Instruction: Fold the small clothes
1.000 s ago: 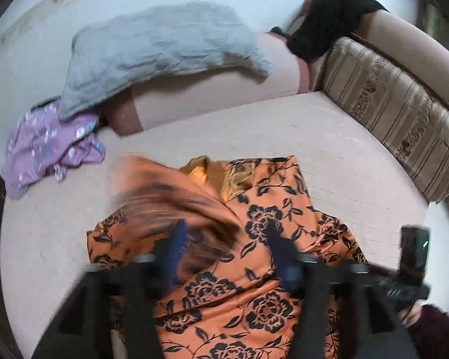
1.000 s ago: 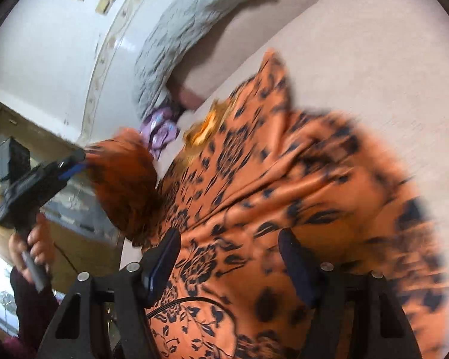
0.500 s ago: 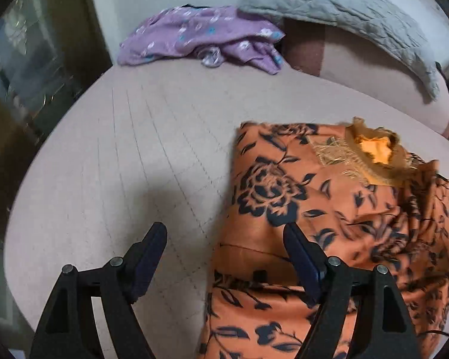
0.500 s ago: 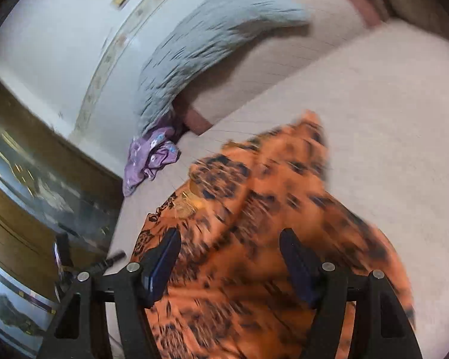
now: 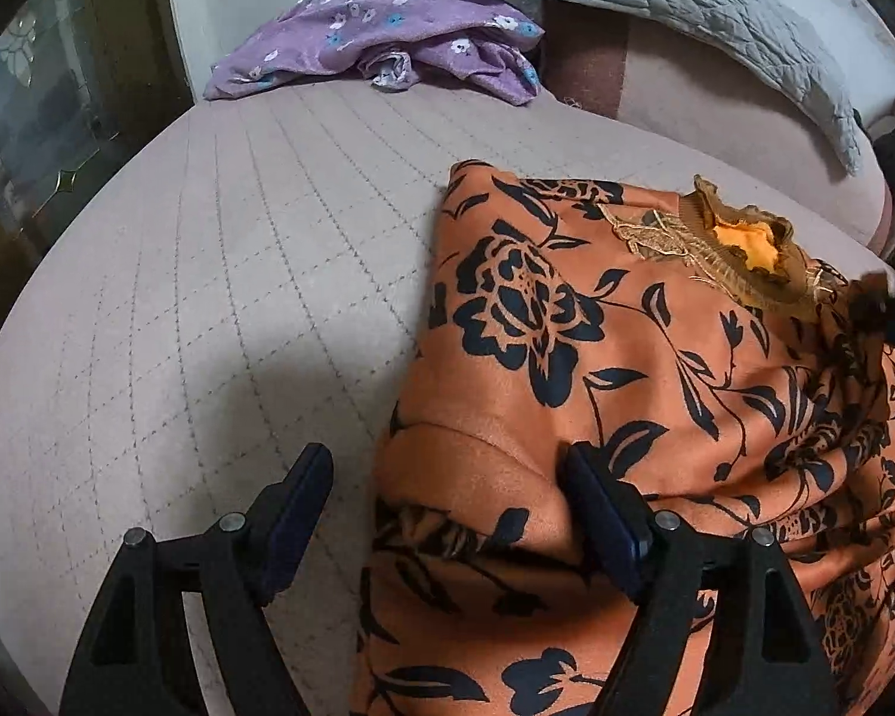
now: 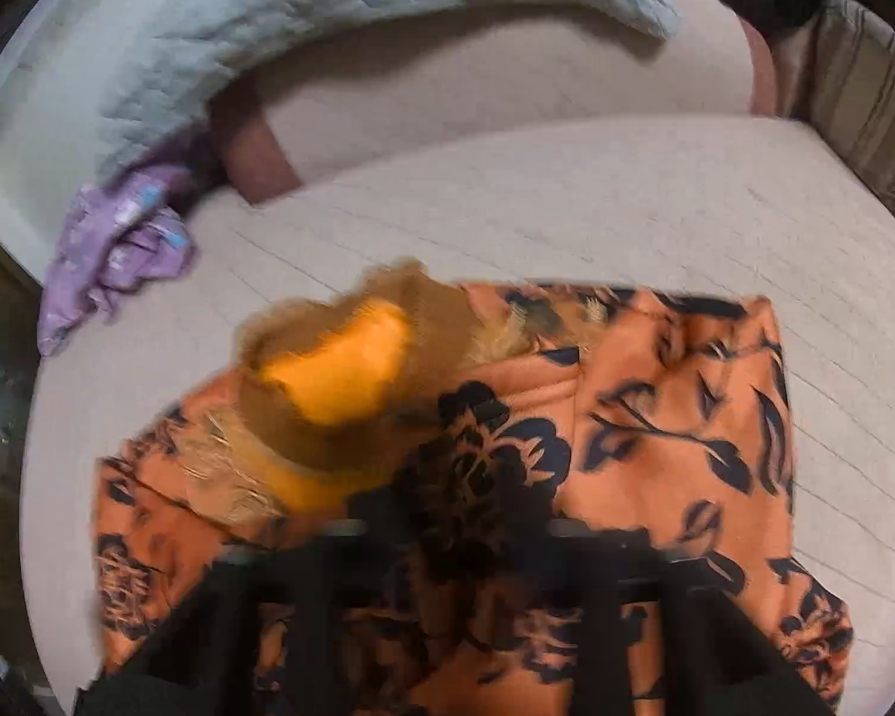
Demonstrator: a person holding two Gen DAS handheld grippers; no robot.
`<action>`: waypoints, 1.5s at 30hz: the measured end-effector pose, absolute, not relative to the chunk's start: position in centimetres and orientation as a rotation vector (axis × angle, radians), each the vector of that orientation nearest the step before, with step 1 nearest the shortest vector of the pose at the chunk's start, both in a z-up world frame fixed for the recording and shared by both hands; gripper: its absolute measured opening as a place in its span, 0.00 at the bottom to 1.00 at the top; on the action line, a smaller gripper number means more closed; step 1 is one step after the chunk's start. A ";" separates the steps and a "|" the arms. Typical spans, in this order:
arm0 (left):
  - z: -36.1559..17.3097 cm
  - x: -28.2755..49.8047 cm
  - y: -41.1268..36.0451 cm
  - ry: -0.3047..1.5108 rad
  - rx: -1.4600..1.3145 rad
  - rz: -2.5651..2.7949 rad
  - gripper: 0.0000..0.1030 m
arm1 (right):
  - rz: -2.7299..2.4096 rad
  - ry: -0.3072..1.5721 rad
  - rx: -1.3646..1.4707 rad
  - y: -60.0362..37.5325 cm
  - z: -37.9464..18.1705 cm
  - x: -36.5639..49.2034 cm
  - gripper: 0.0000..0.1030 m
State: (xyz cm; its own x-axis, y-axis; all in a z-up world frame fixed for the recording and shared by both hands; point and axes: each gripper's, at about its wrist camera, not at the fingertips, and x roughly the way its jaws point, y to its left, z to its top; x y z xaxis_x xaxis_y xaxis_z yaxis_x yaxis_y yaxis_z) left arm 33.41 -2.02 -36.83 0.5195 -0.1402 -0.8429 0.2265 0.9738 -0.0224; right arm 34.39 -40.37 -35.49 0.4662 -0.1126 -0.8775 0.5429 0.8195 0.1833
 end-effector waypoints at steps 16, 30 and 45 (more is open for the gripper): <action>-34.5 31.1 -1.6 0.906 0.129 -0.199 0.78 | -0.315 0.813 0.974 -49.2 -38.8 14.8 0.16; -36.2 32.9 -3.5 0.938 0.184 -0.220 0.79 | -0.216 0.943 0.762 -44.4 -39.7 23.5 0.18; -34.8 27.5 -1.2 0.891 0.178 -0.280 0.80 | -0.118 0.909 0.801 -43.7 -37.6 16.4 0.29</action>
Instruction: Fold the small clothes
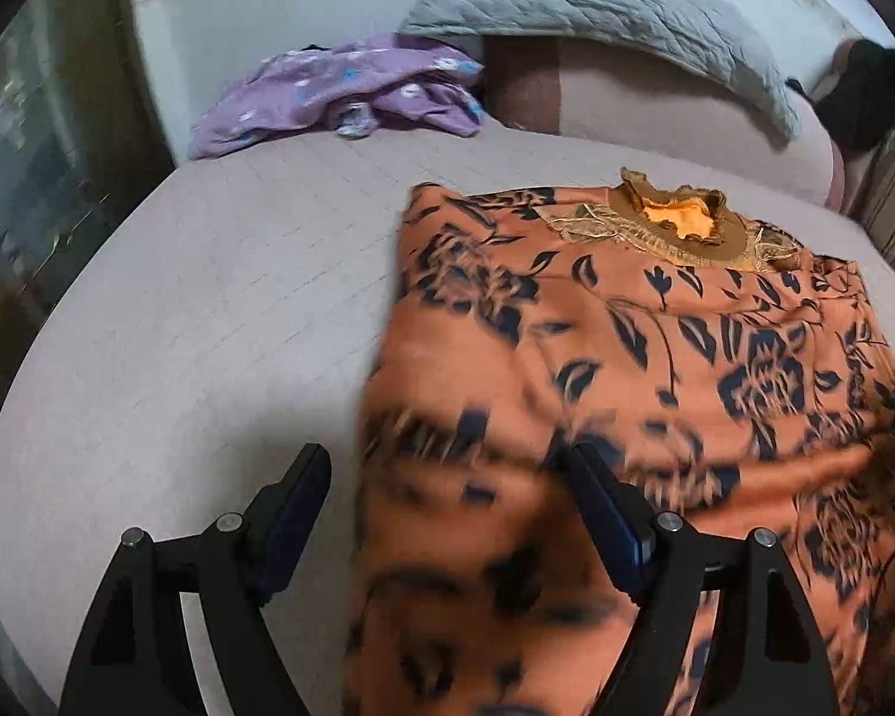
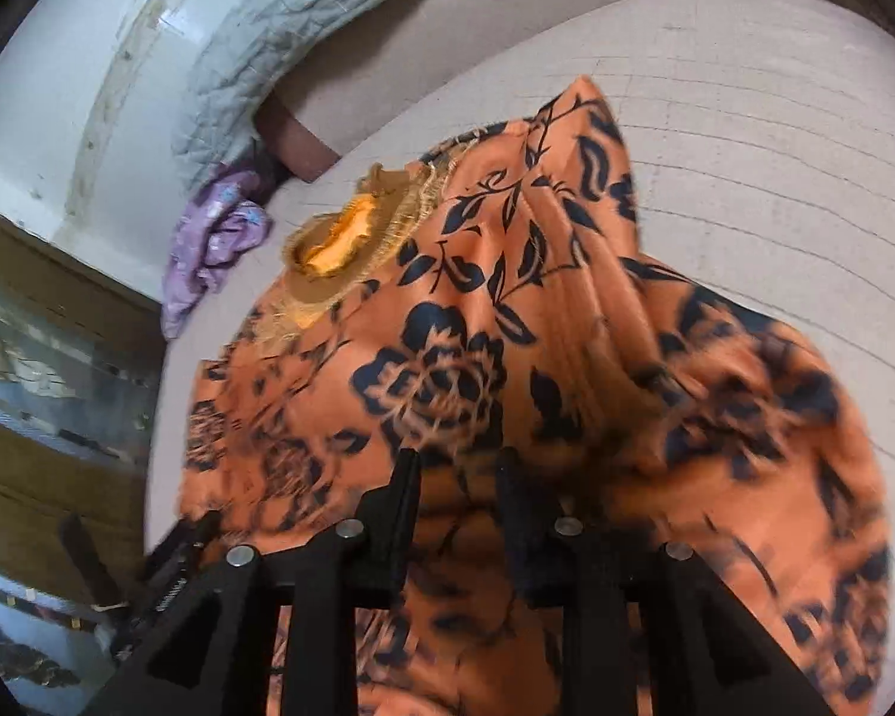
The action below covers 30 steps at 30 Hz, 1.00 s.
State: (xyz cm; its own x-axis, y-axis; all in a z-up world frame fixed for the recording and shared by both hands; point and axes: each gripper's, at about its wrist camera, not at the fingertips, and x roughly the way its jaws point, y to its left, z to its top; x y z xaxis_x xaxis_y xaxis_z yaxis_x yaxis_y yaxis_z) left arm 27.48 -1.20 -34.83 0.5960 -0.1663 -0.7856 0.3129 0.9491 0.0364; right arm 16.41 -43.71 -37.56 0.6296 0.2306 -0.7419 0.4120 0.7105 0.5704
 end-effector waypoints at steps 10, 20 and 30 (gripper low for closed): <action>-34.3 17.9 4.8 0.958 0.152 -0.255 0.80 | -0.225 0.816 0.857 -49.6 -35.8 -1.0 0.72; -38.4 12.4 7.5 1.187 0.100 -0.210 0.80 | -0.250 0.957 0.955 -49.2 -41.1 -9.3 0.72; -37.8 11.4 5.1 1.144 0.121 -0.309 0.28 | -0.274 1.143 0.667 -44.6 -41.7 -6.4 0.13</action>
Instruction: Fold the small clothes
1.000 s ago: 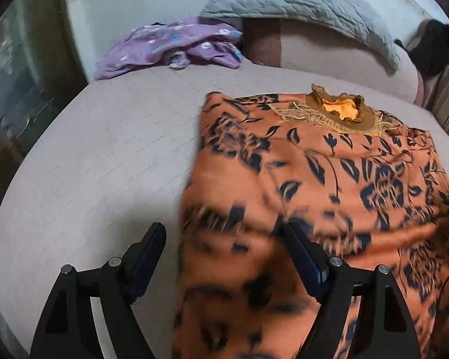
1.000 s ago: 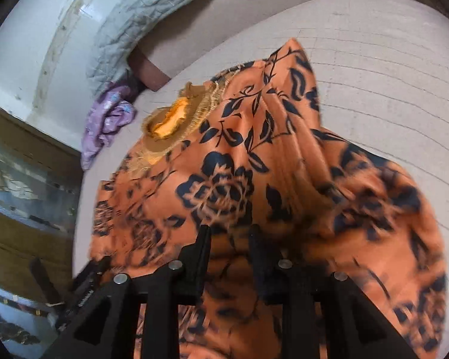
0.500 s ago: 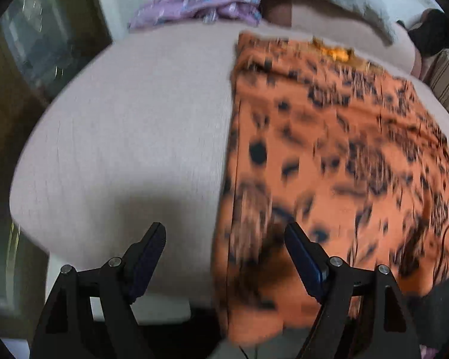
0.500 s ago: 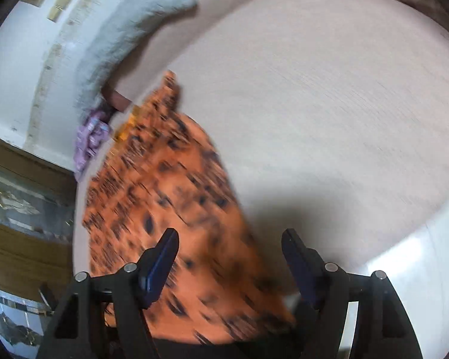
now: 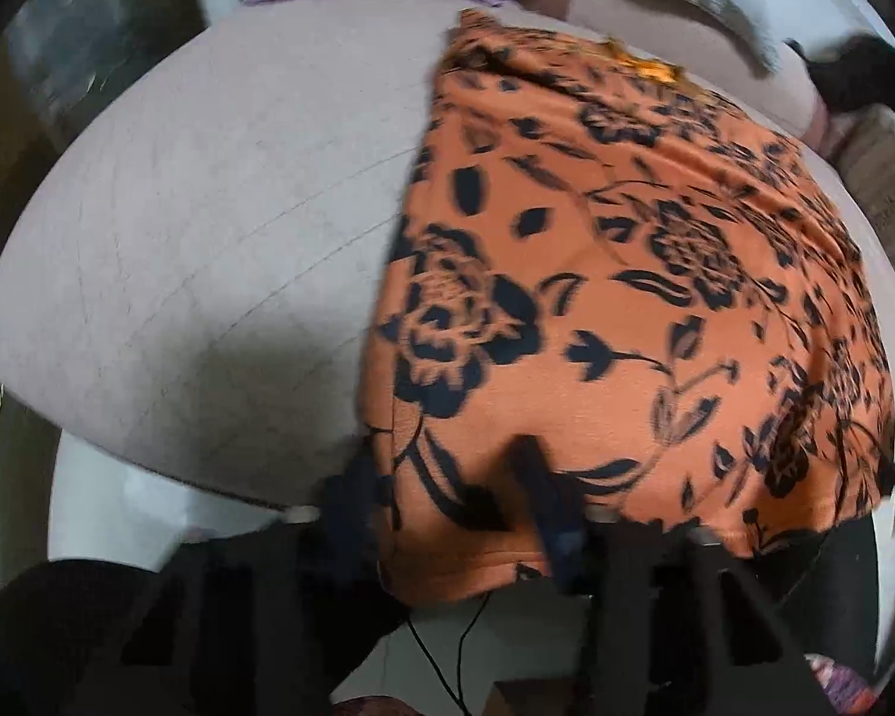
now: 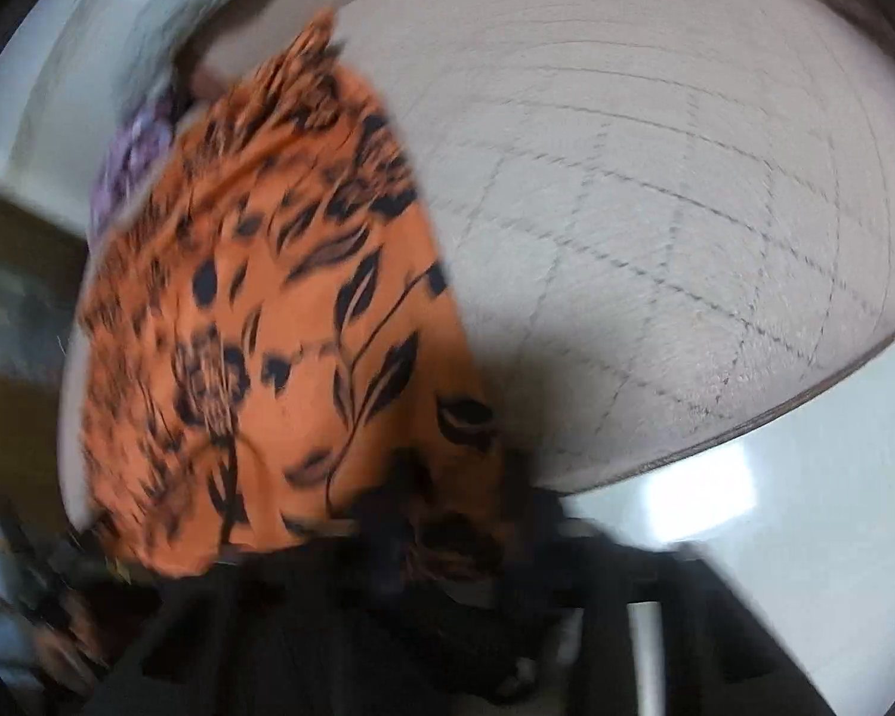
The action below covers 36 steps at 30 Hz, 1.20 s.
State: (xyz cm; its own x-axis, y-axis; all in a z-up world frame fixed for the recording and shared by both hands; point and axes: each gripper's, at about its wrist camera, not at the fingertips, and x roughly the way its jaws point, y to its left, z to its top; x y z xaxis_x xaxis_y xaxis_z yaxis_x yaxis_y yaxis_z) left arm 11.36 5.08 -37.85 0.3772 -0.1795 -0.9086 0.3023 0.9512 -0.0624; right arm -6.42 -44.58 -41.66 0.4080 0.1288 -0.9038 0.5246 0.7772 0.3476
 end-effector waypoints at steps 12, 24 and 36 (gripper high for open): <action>-38.6 11.4 4.9 1.208 0.008 -0.395 0.45 | -0.186 1.143 0.725 -43.4 -41.3 -4.7 0.22; -33.8 11.3 3.2 1.013 0.193 -0.321 0.07 | -0.155 1.091 0.615 -42.5 -39.6 -3.8 0.08; -28.0 10.3 2.9 0.892 0.264 -0.271 0.07 | -0.140 1.046 0.616 -42.3 -38.0 -3.5 0.08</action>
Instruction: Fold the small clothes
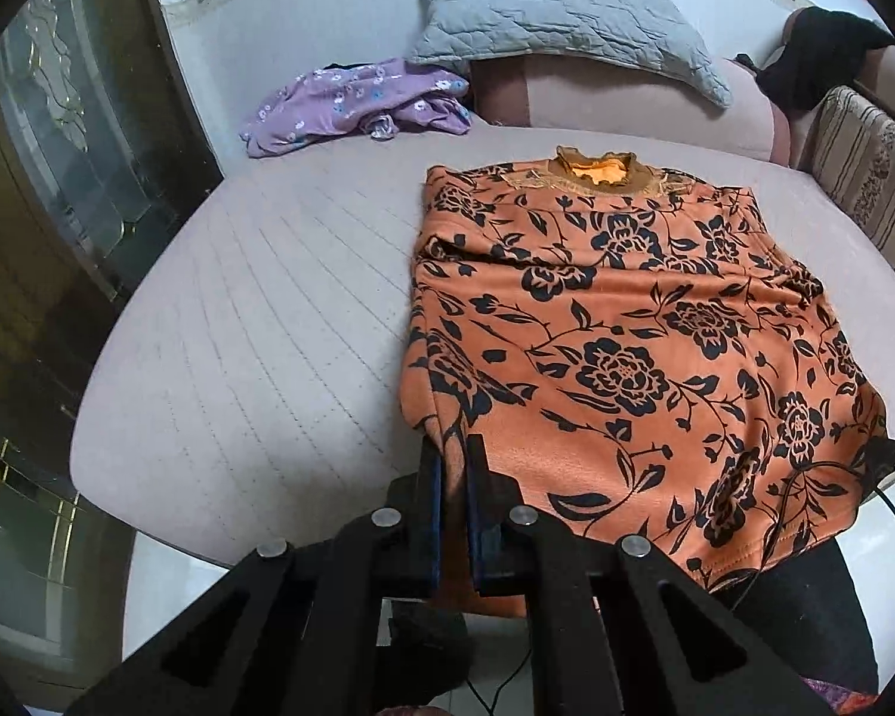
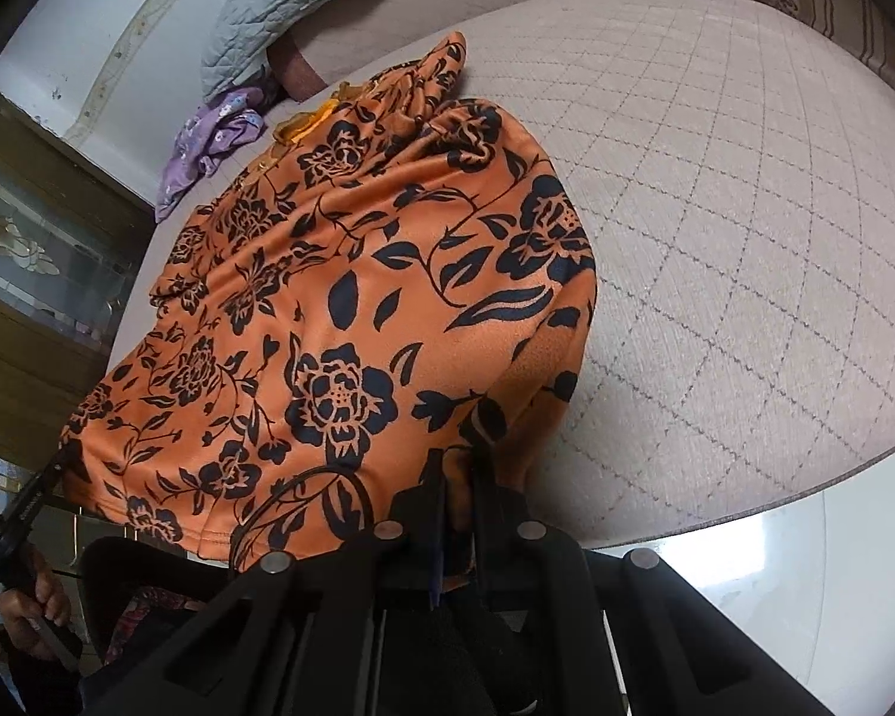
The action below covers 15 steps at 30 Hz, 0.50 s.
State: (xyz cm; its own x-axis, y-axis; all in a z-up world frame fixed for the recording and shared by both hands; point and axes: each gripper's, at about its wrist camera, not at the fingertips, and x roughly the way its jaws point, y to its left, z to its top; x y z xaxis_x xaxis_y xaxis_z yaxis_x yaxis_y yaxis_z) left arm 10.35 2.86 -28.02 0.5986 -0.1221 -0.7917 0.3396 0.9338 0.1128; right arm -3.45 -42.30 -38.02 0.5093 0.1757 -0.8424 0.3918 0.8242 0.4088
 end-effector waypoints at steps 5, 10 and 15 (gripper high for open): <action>-27.4 10.3 3.6 0.898 0.236 -0.224 0.07 | -0.138 1.043 0.628 -42.5 -38.0 -3.3 0.08; -25.2 10.1 4.8 0.835 0.259 -0.141 0.01 | -0.120 1.021 0.644 -42.4 -37.4 -2.8 0.08; -22.0 10.2 5.9 0.749 0.305 -0.072 0.01 | -0.094 0.999 0.651 -42.1 -36.8 -1.8 0.08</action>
